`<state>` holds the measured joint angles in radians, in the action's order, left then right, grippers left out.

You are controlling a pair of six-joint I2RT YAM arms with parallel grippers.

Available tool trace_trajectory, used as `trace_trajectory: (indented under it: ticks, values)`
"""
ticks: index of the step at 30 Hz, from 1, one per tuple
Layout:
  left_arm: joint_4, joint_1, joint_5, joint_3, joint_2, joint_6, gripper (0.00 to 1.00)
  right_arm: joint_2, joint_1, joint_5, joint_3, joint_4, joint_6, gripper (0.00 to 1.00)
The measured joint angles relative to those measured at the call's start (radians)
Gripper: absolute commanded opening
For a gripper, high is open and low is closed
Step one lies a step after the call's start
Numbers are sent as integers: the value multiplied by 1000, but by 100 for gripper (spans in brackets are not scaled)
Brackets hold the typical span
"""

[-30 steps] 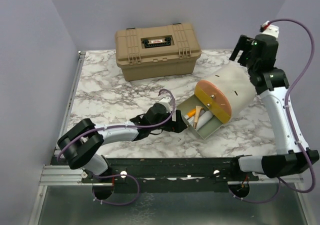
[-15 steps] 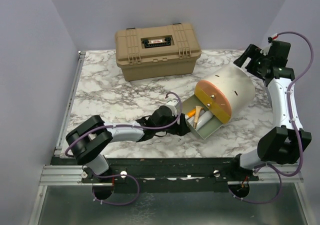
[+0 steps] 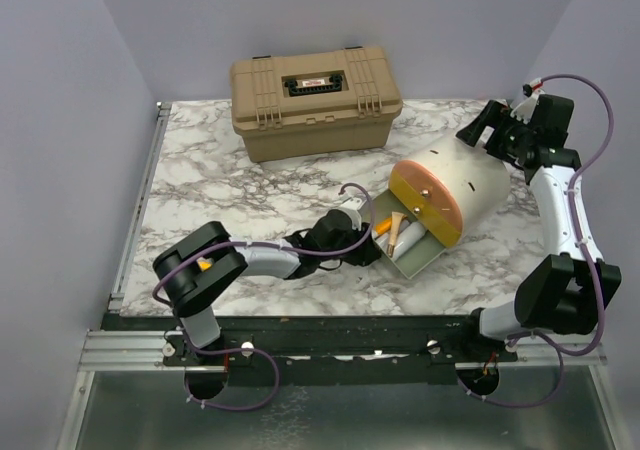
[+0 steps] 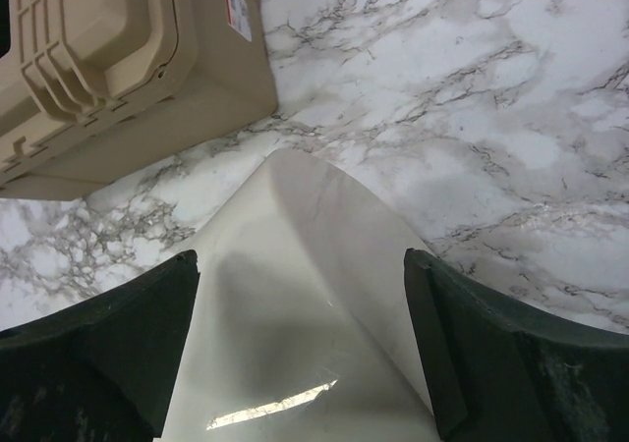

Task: Organize the makeup
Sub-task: Close the drawer in the storage box.

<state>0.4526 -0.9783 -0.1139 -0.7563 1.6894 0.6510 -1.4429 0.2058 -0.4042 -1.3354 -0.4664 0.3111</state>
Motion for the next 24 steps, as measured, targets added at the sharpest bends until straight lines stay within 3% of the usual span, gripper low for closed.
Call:
trace_trajectory:
  ticks: [11,24]
  values:
    - [78,-6,2,-30,86,-8,35,26,1,-69,23,18,-37,92]
    - [106,-1,11,-183,192,-30,35,49,7,-119,48,19,-84,92]
